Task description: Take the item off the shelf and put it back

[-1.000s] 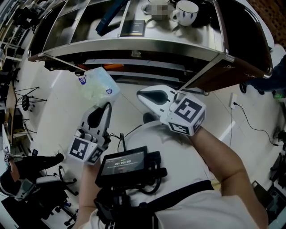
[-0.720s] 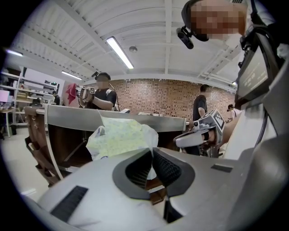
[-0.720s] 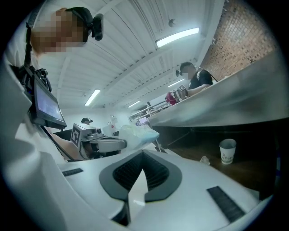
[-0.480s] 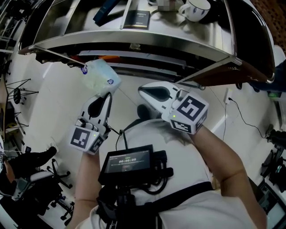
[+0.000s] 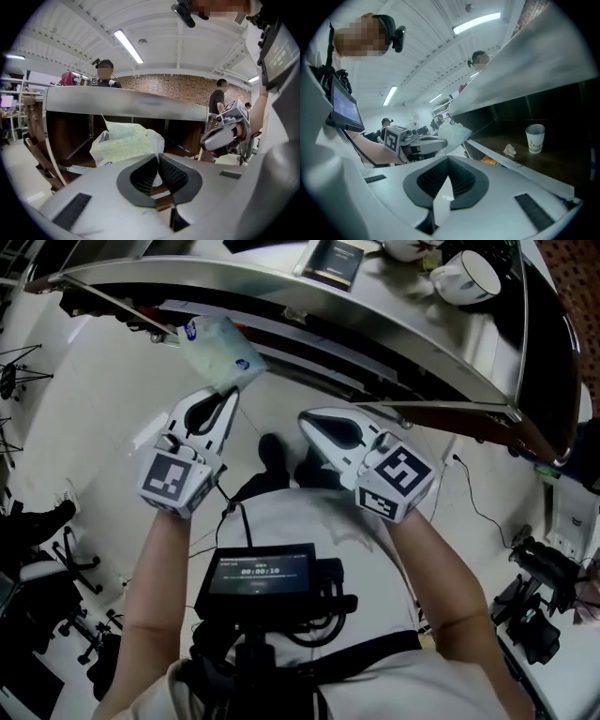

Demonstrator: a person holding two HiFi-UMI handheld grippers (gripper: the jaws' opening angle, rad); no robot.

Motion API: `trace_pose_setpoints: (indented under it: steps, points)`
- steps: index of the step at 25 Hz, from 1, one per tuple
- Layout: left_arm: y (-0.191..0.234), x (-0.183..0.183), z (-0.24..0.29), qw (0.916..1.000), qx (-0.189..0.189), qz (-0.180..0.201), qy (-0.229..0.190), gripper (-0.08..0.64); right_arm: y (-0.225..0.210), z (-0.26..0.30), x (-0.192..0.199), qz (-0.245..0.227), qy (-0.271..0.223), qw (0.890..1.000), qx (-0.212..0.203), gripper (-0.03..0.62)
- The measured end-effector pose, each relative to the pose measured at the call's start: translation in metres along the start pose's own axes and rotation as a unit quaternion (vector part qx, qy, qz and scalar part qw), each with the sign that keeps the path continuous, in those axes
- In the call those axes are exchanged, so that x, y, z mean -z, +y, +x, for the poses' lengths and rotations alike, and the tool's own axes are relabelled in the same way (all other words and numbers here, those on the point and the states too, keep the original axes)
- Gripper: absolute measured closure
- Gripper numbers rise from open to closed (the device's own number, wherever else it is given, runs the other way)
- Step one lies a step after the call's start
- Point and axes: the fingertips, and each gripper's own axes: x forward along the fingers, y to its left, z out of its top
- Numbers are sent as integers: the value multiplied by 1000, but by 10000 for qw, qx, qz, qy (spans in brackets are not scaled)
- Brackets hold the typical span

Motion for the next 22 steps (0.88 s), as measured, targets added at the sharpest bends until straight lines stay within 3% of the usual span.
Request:
trace_pose_setpoints:
  steps: [7, 13, 22]
  points:
    - [21, 30, 24, 9996, -154, -30, 243, 545, -15, 17, 3, 36, 164, 9998, -66, 588]
    - [42, 55, 55, 9976, -306, 482, 404, 546, -30, 30, 3, 53, 300, 9995, -98, 588]
    - [66, 64, 98, 9964, -476, 632, 320, 546, -30, 38, 21, 117, 630, 9979, -95, 588]
